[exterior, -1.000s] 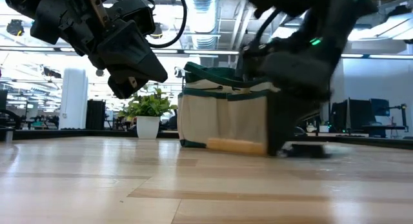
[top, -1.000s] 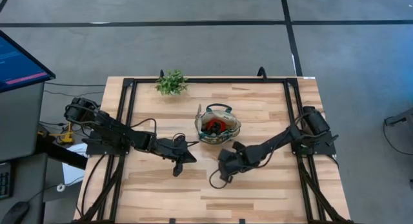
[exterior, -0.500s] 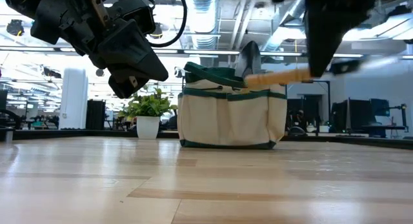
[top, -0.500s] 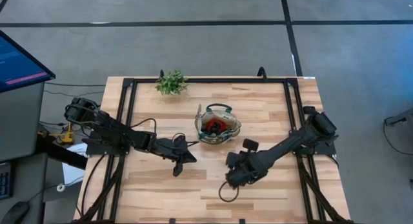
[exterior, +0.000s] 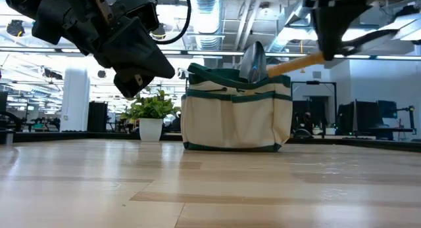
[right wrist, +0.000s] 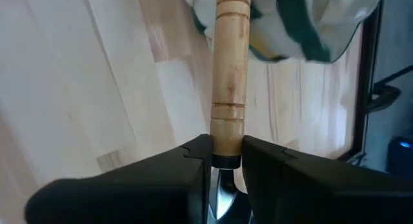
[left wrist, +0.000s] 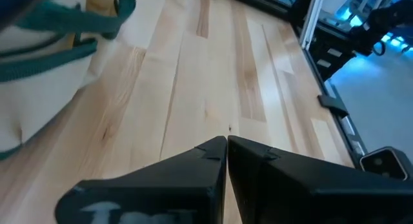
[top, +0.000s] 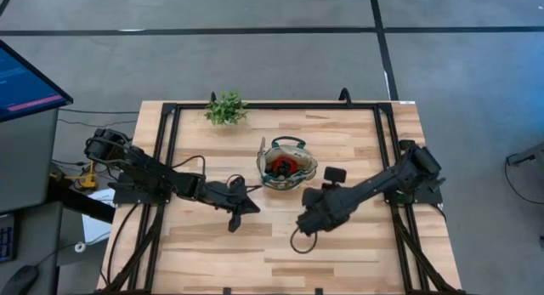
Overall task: Pick & Place Garden tools in Gardening bag
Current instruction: Put the trowel into the gardening bag
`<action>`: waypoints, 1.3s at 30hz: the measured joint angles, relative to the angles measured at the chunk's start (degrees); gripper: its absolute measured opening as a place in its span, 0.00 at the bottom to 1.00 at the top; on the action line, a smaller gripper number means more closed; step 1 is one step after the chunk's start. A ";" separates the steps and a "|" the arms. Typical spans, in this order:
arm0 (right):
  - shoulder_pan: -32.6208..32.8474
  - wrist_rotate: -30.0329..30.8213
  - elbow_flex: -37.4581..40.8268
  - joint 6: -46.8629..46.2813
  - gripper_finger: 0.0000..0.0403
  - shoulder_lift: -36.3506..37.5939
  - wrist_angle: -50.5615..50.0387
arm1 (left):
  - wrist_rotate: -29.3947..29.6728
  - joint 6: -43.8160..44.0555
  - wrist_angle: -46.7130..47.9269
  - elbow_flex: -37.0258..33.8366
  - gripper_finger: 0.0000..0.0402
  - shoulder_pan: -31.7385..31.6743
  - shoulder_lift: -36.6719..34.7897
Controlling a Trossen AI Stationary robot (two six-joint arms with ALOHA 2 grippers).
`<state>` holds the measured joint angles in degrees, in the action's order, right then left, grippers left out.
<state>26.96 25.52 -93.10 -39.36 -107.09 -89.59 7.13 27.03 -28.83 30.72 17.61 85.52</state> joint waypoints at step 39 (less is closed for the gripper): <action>-2.63 -9.13 -0.13 25.57 0.13 0.24 26.52 | -7.40 -11.79 12.14 15.31 0.31 -1.32 3.21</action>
<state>24.34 16.39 -93.23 -13.79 -106.85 -63.07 -0.27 15.24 -16.70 46.03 16.29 88.73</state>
